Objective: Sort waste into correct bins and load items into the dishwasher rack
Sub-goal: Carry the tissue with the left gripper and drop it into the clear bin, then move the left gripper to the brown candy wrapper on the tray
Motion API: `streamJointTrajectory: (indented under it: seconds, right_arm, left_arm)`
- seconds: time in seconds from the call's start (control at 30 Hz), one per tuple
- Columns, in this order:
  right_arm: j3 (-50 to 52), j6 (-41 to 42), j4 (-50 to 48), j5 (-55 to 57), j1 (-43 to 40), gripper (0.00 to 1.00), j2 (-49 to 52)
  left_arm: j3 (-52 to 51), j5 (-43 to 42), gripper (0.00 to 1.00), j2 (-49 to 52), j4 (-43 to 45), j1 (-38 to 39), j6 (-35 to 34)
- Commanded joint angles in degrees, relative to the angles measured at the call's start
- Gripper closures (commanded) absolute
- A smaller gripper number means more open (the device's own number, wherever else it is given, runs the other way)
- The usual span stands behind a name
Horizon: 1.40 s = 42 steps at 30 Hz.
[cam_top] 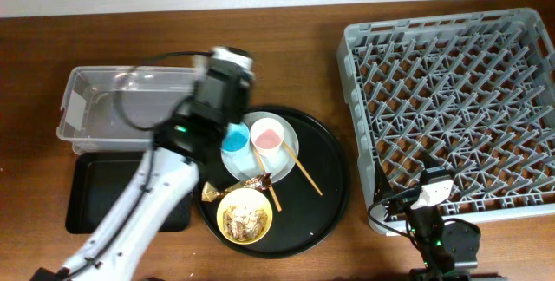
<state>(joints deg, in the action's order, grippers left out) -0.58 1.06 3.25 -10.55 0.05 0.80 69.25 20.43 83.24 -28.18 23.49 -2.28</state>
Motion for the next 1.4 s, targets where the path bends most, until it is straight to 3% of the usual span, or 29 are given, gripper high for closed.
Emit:
streamJointTrajectory:
  seconds: [0.0, 0.17, 0.23, 0.27, 0.3, 0.33, 0.4, 0.43, 0.6, 0.67, 0.73, 0.8, 0.83, 1.03, 1.17, 1.37]
  right_arm:
    - [0.26, -0.15, 0.37, 0.28, 0.26, 0.01, -0.39]
    - [0.26, -0.15, 0.37, 0.28, 0.26, 0.01, -0.39]
    - [0.26, -0.15, 0.37, 0.28, 0.26, 0.01, -0.39]
    - [0.26, -0.15, 0.37, 0.28, 0.26, 0.01, -0.39]
    - [0.26, -0.15, 0.37, 0.28, 0.26, 0.02, -0.39]
    - [0.26, -0.15, 0.37, 0.28, 0.26, 0.01, -0.39]
    - [0.26, -0.15, 0.37, 0.28, 0.26, 0.02, -0.39]
    - [0.26, -0.15, 0.37, 0.28, 0.26, 0.02, -0.39]
    - [0.26, -0.15, 0.37, 0.28, 0.26, 0.01, -0.39]
    - [0.26, -0.15, 0.37, 0.28, 0.26, 0.01, -0.39]
    - [0.26, -0.15, 0.37, 0.28, 0.26, 0.01, -0.39]
    - [0.26, -0.15, 0.37, 0.28, 0.26, 0.01, -0.39]
    - [0.26, -0.15, 0.37, 0.28, 0.26, 0.01, -0.39]
    - [0.26, -0.15, 0.37, 0.28, 0.26, 0.01, -0.39]
    - [0.26, -0.15, 0.37, 0.28, 0.26, 0.01, -0.39]
    - [0.26, -0.15, 0.37, 0.28, 0.26, 0.01, -0.39]
  left_arm:
    - [0.20, 1.07, 1.00, 0.17, -1.18, -9.94, -10.64]
    - [0.09, -3.56, 0.98, 4.24, -1.51, -19.10, -11.43]
    - [0.09, -3.56, 0.87, 6.67, -1.90, -20.85, -11.41]
    - [0.11, -3.56, 0.79, 8.02, -1.97, -21.62, -11.43]
    - [0.09, -3.56, 0.61, 9.03, -1.97, -22.10, -11.41]
    - [0.11, -3.54, 0.26, 10.29, -1.90, -22.62, -11.41]
    - [0.11, -3.54, 0.06, 11.17, -1.90, -23.17, -11.39]
    - [0.11, -3.56, 0.04, 11.26, -1.90, -23.30, -11.39]
    - [0.28, -5.92, 0.03, 8.63, -2.82, -23.12, -11.39]
    - [0.28, -11.06, 0.11, 5.79, -5.38, -22.82, -11.41]
    - [0.28, -19.91, 0.29, 2.51, -9.40, -22.18, -11.43]
    - [0.28, -31.39, 0.40, -1.44, -16.11, -20.63, -11.93]
    - [0.26, -33.40, 0.40, -2.45, -18.84, -19.67, -12.72]
    - [-0.98, -32.28, 0.40, -4.31, -33.86, -5.99, -13.40]
    - [-6.86, -30.95, 0.53, -4.28, -35.06, 5.27, -17.35]
    - [-15.98, -28.94, 0.54, -4.31, -30.71, 18.49, -27.10]
